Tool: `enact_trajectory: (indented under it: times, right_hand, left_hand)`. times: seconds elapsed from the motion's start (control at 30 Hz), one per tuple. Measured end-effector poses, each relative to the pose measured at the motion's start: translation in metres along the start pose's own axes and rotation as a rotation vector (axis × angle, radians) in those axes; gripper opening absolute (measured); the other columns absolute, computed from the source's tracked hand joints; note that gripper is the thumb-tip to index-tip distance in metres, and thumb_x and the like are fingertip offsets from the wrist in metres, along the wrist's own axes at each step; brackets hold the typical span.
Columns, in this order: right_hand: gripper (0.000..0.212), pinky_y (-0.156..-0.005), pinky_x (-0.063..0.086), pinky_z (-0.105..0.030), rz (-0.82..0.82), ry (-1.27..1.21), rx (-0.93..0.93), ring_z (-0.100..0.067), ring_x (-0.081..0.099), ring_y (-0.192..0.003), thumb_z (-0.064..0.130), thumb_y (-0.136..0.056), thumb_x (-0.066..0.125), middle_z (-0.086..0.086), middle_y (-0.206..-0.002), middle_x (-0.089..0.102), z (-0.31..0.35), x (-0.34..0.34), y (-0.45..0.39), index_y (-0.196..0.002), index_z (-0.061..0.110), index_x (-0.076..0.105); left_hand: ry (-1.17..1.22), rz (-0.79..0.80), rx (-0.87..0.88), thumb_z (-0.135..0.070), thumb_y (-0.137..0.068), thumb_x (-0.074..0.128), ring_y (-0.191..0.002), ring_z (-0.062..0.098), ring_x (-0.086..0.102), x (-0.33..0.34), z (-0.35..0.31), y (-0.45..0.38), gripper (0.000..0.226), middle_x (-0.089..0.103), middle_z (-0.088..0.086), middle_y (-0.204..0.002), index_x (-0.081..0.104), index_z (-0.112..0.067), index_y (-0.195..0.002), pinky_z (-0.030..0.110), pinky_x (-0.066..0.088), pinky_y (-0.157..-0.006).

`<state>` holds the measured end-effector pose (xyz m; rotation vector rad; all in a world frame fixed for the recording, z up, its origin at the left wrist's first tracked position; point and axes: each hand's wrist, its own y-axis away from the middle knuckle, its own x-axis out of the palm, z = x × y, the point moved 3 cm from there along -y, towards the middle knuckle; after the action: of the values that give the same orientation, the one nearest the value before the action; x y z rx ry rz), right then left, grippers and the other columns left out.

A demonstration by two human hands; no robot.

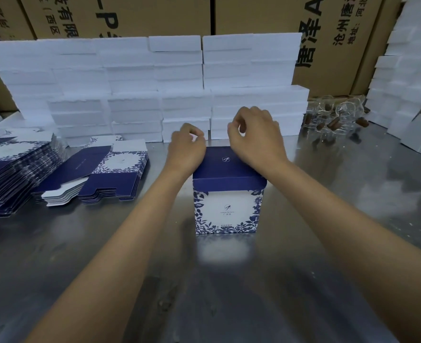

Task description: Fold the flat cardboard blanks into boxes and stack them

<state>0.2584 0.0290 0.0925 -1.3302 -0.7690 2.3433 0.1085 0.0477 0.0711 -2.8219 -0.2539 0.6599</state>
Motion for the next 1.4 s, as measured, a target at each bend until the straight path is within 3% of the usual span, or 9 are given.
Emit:
enact_trajectory:
  times: [0.07,0.2,0.37,0.5,0.67,0.87,1.13,1.27,1.4]
  right_hand:
    - [0.016,-0.086,0.044,-0.038,-0.038,-0.132,-0.011,-0.023,0.054,-0.092,0.022,-0.098,0.051,-0.002,-0.095,0.064,0.001,-0.012,0.004,-0.093,0.011,0.061]
    - [0.013,-0.069,0.042,-0.017,0.156,-0.287,-0.059,-0.006,0.055,-0.072,0.021,-0.095,0.057,0.010,-0.085,0.067,0.002,-0.026,0.021,-0.089,0.016,0.067]
    - [0.008,-0.091,0.043,-0.037,0.243,-0.240,-0.124,-0.013,0.054,-0.096,0.029,-0.095,0.064,0.009,-0.097,0.065,-0.002,-0.021,0.062,-0.094,0.022,0.068]
    - [0.024,-0.109,0.038,-0.037,0.264,-0.348,-0.107,-0.014,0.051,-0.122,0.024,-0.092,0.073,0.015,-0.120,0.063,-0.012,-0.015,0.079,-0.115,0.027,0.071]
    - [0.027,-0.114,0.035,-0.026,0.154,-0.625,0.054,-0.016,0.048,-0.134,0.004,-0.087,0.076,0.000,-0.129,0.064,-0.021,-0.003,0.079,-0.111,0.016,0.076]
    - [0.018,-0.109,0.036,-0.016,0.051,-0.768,0.154,-0.010,0.052,-0.128,-0.003,-0.084,0.077,-0.007,-0.124,0.068,-0.027,0.011,0.068,-0.100,0.005,0.078]
    - [0.024,-0.092,0.032,0.002,0.081,-0.780,0.131,0.032,0.043,-0.107,0.000,-0.085,0.077,-0.006,-0.132,0.060,-0.040,0.021,0.059,-0.102,0.018,0.075]
    - [0.022,-0.090,0.034,0.001,0.056,-0.806,0.141,0.028,0.048,-0.104,-0.002,-0.086,0.076,-0.010,-0.129,0.062,-0.040,0.025,0.055,-0.100,0.014,0.075]
    - [0.022,-0.110,0.039,-0.020,0.143,-0.874,0.162,0.004,0.048,-0.129,-0.002,-0.090,0.071,-0.005,-0.137,0.059,-0.046,0.022,0.054,-0.108,0.010,0.074]
  left_hand:
    - [0.022,-0.065,0.141,-0.018,-0.096,0.055,-0.102,0.016,0.057,-0.017,-0.004,0.011,0.009,0.061,0.001,-0.118,0.061,-0.020,-0.102,0.020,0.041,-0.079]
    - [-0.001,0.143,0.356,-0.030,-0.090,0.068,-0.100,0.003,0.059,-0.035,-0.014,0.048,0.005,0.066,-0.013,-0.102,0.063,-0.028,-0.091,0.022,0.041,-0.077]
    - [-0.137,0.225,0.513,-0.021,-0.086,0.075,-0.109,0.012,0.054,-0.029,0.005,0.081,0.015,0.061,-0.007,-0.108,0.066,-0.025,-0.097,0.019,0.039,-0.087]
    - [0.036,0.111,0.474,-0.015,-0.088,0.074,-0.114,0.011,0.056,-0.019,0.019,0.080,0.017,0.060,-0.013,-0.112,0.069,-0.025,-0.101,0.027,0.046,-0.090]
    - [0.208,0.095,0.371,-0.016,-0.085,0.077,-0.113,-0.002,0.056,-0.003,0.026,0.068,0.020,0.058,-0.012,-0.119,0.073,-0.029,-0.099,0.015,0.046,-0.085]
    - [0.279,0.032,0.324,-0.014,-0.084,0.078,-0.110,0.001,0.058,0.008,0.029,0.054,0.020,0.061,-0.010,-0.117,0.075,-0.033,-0.091,0.029,0.047,-0.084]
    - [0.344,0.121,0.284,-0.012,-0.082,0.079,-0.109,0.000,0.061,0.006,0.037,0.037,0.021,0.063,-0.005,-0.122,0.077,-0.022,-0.100,0.028,0.055,-0.086]
    - [0.321,0.071,0.316,-0.011,-0.082,0.078,-0.113,0.001,0.059,0.011,0.035,0.034,0.020,0.064,-0.003,-0.119,0.076,-0.024,-0.097,0.023,0.053,-0.083]
    - [0.366,0.124,0.300,-0.008,-0.084,0.076,-0.124,0.003,0.056,0.008,0.040,0.030,0.022,0.067,-0.006,-0.122,0.076,-0.020,-0.102,0.019,0.054,-0.082]
